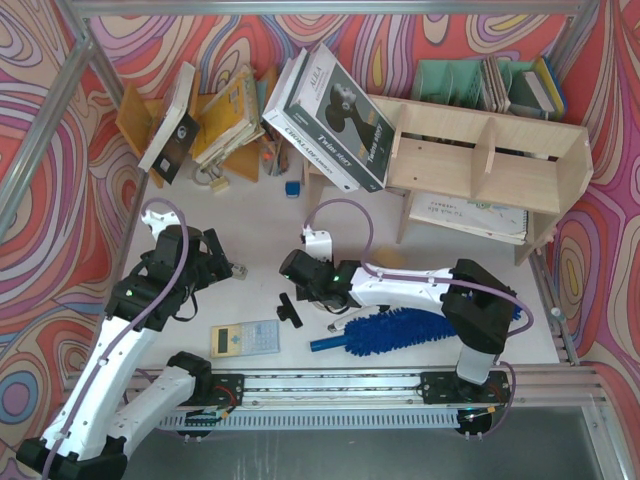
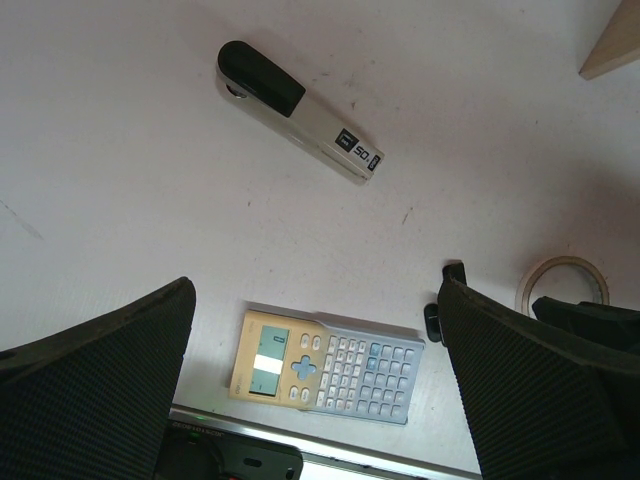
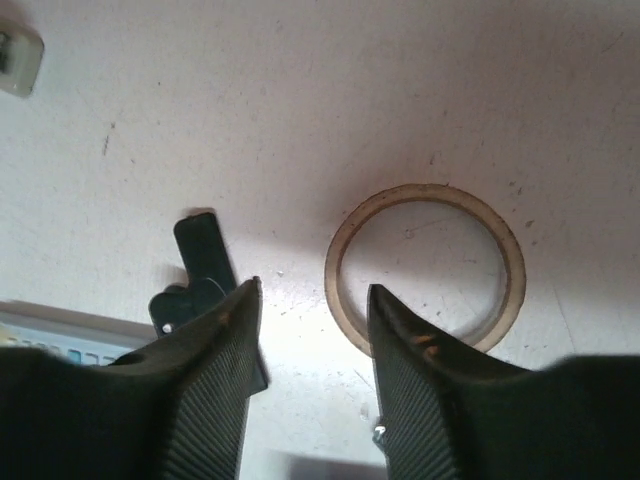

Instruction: Dust the bookshelf with a duster

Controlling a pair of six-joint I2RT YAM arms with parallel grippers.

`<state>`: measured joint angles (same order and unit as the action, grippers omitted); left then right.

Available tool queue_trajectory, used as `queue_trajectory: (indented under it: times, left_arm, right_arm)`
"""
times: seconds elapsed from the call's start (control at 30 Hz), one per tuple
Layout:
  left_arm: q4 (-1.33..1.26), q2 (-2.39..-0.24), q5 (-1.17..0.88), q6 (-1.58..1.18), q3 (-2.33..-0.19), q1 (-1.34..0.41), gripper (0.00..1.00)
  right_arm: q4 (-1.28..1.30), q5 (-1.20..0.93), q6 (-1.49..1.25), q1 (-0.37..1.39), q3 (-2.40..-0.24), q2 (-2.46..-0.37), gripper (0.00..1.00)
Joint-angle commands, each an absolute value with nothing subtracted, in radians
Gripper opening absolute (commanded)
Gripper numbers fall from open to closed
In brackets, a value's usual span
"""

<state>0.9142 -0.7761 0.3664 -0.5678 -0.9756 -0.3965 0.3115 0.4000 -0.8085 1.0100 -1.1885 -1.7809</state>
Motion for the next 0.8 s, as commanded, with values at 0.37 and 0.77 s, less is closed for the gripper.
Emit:
queue_trajectory:
  times: [0.37,0.77]
  left_arm:
    - [0.9,-0.782,0.361,-0.563,-0.963,-0.388,0.98]
    - [0.9,-0.803,0.339,-0.56,-0.966,-0.376,0.98]
  right_arm:
    - [0.503,0.557,-1.104,1.018,-0.978,-1.436,0.65]
    - [0.904,0.63,-1.736,1.028,-0.756,-1.186,0.82]
